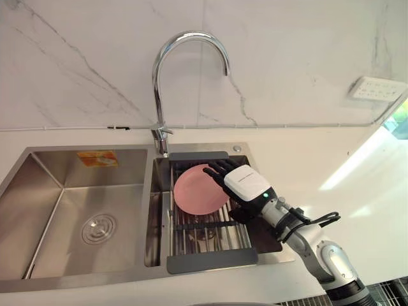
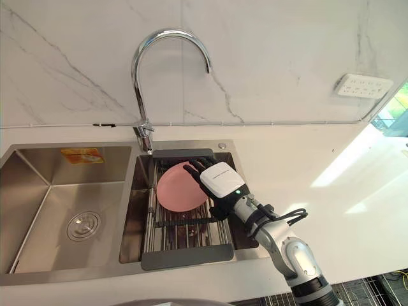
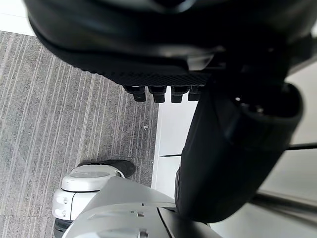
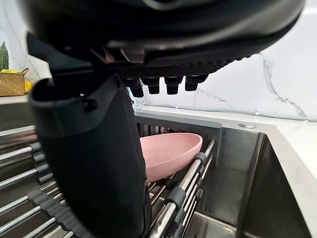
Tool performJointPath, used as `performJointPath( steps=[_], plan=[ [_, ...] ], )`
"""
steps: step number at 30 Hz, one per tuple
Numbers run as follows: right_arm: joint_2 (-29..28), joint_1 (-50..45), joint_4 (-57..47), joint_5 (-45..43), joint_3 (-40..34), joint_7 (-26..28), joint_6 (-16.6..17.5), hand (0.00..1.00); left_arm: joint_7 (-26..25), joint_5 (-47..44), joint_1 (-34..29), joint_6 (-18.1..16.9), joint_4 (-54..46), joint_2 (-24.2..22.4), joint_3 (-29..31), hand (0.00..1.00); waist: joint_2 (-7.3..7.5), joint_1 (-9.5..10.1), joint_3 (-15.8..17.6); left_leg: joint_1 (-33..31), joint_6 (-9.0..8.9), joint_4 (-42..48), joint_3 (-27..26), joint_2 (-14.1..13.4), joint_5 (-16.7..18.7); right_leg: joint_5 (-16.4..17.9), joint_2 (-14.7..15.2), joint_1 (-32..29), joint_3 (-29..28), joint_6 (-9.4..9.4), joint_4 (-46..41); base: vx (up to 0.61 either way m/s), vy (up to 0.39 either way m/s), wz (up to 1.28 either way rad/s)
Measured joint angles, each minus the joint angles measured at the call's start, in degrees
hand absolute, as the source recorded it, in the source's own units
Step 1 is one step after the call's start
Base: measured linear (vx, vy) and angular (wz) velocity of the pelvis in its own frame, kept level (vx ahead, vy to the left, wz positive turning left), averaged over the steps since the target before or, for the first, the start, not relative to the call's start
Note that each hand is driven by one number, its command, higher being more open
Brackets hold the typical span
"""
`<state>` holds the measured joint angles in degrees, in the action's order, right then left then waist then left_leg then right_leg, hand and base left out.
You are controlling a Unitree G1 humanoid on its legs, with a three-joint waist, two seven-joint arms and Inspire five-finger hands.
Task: Walk over to the sink, pick up the cup, carry it to the dishwasher, place the cup inside the dishwasher, then close the dishwasher door
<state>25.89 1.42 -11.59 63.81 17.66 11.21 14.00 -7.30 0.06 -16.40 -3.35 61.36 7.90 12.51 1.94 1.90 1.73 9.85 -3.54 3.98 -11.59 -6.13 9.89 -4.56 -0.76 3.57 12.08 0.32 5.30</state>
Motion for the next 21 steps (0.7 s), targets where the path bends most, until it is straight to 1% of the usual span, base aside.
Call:
performJointPath(
  steps=[4,10,12,13,15,16,19,21],
  plan=[
    [0.0,0.6,2.8,1.7,1.3,-2.7,-1.4,1.00,0.1,0.0,0.4,0.0,0.0,-0.1,0.0,1.00,-0.41,0.41,0.3,-0.5,-0.20,0.0,0.4,0.1,-0.1,-0.1,0.2,-0.3,0.4,0.09,0.0,-0.02,0.011,0.06],
    [-0.9,2.9,8.8,3.9,3.1,-10.9,-5.5,1.00,0.1,0.0,1.2,0.1,0.0,-0.7,0.0,1.00,-1.19,0.50,0.8,-1.3,-0.96,-0.3,1.0,0.6,-0.8,-0.6,0.7,-0.7,1.2,0.44,0.0,-0.01,0.009,0.04],
    [-1.4,3.4,10.4,4.4,3.1,-13.3,-6.8,1.00,0.1,0.0,1.6,0.0,-0.1,-1.1,0.0,1.00,-1.36,0.55,0.9,-1.3,-0.91,-0.9,1.4,0.9,-1.2,-0.7,1.0,-0.8,1.5,0.57,0.0,-0.04,0.020,0.10],
    [-1.6,3.6,11.0,4.6,3.1,-14.0,-7.1,1.00,0.0,0.0,1.6,0.0,-0.1,-1.2,0.0,1.00,-1.65,0.56,1.1,-1.3,-0.87,-1.0,1.4,0.9,-1.3,-0.7,1.1,-0.8,1.6,0.57,0.0,-0.05,0.021,0.09],
    [-2.2,4.2,12.4,5.5,3.1,-16.5,-8.0,1.00,0.0,0.0,1.6,0.0,-0.4,-1.5,0.0,1.00,-1.75,0.64,1.4,-1.3,-0.64,-1.2,1.5,1.1,-1.6,-0.7,1.2,-0.8,1.8,0.57,0.0,-0.04,0.012,0.05],
    [-2.6,4.6,13.6,5.9,3.1,-18.2,-8.5,0.00,0.0,0.0,1.7,0.0,-0.4,-1.6,-0.1,1.00,-1.91,0.77,1.5,-1.3,-0.59,-1.5,1.6,1.1,-1.8,-0.7,1.2,-0.9,1.9,0.56,0.0,-0.02,0.003,0.04],
    [-3.2,5.5,16.6,6.2,3.2,-22.0,-9.6,0.00,0.0,0.0,2.0,0.0,-0.7,-2.0,-0.1,1.00,-2.19,1.50,1.8,-1.4,-0.49,-1.7,1.9,1.1,-2.0,-0.7,1.2,-1.0,2.2,0.55,0.0,-0.02,0.004,0.05],
    [-3.1,6.1,18.5,6.6,4.0,-23.6,-10.0,0.00,0.0,0.0,2.0,-0.2,-0.8,-2.0,-0.1,1.00,-2.21,1.64,1.9,-1.5,-0.46,-1.7,2.1,1.1,-2.1,-0.7,1.2,-1.0,2.4,0.56,0.0,0.00,0.007,0.02]
  ],
)
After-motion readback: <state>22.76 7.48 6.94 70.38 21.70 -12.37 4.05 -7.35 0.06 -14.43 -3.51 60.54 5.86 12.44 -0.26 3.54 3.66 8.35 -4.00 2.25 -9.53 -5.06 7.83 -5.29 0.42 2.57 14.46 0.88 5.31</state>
